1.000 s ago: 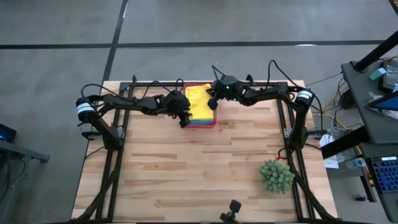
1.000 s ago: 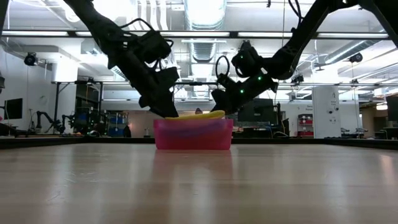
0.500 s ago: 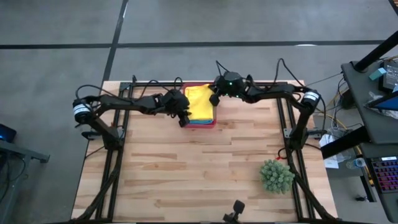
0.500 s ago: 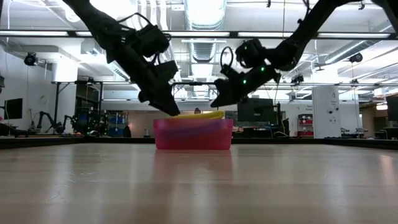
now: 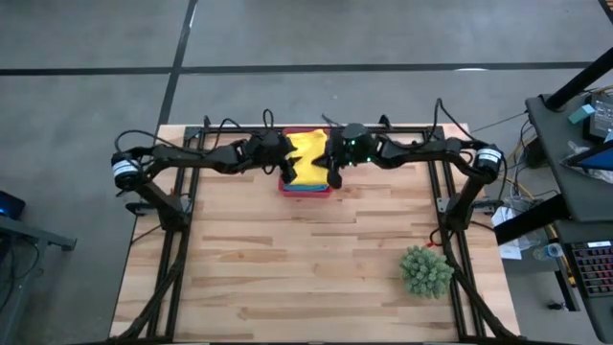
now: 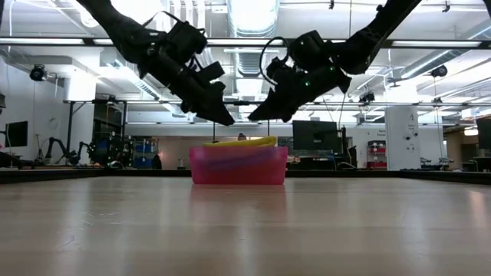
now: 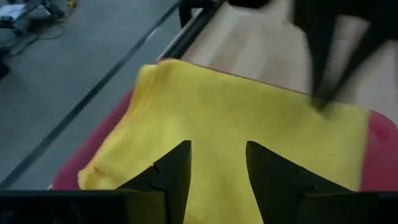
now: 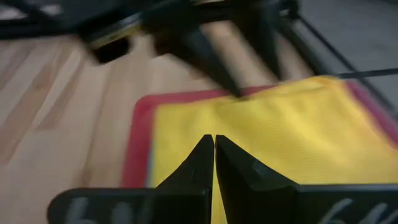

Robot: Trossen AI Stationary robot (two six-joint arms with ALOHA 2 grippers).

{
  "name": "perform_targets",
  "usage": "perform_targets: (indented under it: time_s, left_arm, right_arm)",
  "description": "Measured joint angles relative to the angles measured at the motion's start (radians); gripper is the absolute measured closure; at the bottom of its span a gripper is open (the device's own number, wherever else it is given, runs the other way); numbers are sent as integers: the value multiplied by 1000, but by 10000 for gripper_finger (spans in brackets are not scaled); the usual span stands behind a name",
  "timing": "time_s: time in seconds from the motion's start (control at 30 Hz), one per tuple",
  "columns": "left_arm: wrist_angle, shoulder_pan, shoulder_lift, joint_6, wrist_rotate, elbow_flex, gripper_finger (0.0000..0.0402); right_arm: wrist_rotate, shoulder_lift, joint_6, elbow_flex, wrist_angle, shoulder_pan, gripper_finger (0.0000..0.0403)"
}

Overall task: Fold microfiber towels
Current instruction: Put the yellow towel into the bin

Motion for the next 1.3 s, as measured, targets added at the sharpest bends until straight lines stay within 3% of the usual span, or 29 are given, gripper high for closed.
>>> perform_targets:
  time_s: [0.23, 0.63, 0.8, 1.07, 1.3]
  left_arm:
    - [103, 47, 65, 2, -29, -1, 263]
    - [147, 79, 176, -7, -71, 13, 263]
    - [136, 81, 174, -7, -125, 10, 263]
    - [106, 85, 163, -7, -130, 12, 263]
    - [13, 83, 37, 0, -130, 7, 263]
  right_arm:
    - [0, 10, -42, -61, 5, 58, 394]
    - [11, 10, -44, -126, 36, 57, 394]
    - [11, 10, -35, -149, 34, 58, 394]
    - [9, 9, -34, -151, 36, 58, 394]
    - [16, -35, -35, -120, 37, 56, 394]
